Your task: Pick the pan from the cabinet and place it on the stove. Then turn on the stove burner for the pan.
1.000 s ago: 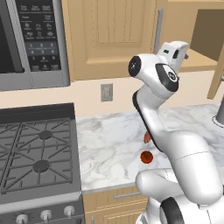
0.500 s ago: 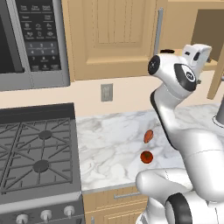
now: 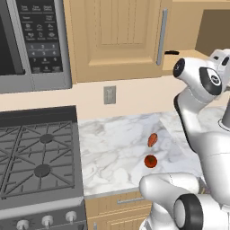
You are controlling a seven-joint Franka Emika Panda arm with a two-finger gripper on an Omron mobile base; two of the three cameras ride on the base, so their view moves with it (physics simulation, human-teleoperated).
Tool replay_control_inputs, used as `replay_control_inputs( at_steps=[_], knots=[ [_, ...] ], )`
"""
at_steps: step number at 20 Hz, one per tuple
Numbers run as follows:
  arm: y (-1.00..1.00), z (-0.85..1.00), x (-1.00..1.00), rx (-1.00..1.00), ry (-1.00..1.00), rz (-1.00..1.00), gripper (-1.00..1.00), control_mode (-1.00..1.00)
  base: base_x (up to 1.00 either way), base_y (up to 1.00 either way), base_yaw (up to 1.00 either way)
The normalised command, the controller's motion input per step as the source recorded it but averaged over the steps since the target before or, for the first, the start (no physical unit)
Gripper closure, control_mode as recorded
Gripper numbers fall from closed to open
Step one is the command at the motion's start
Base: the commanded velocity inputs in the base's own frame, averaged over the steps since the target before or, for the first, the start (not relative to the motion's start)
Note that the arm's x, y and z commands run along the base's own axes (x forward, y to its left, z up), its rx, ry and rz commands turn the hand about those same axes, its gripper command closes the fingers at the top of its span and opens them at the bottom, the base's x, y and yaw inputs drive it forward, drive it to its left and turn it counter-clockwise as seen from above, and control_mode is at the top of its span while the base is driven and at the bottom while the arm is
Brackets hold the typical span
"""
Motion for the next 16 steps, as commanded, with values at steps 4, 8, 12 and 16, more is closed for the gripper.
replay_control_inputs(
  at_steps=[4, 8, 12, 16],
  knots=[
    [-0.86, -0.09, -0.55, 0.00, 0.00, -0.14, -1.00, -1.00, 0.00, 0.00, 0.00],
    [-0.92, -0.05, -0.37, 0.00, 0.03, -0.12, -1.00, -1.00, 0.00, 0.00, 0.00],
    [-0.94, -0.03, -0.06, 0.00, 0.08, -0.08, -1.00, -1.00, 0.00, 0.00, 0.00],
    [-0.62, -0.10, 0.00, 0.00, 0.05, 0.00, -1.00, -1.00, 0.00, 0.00, 0.00]
  ],
)
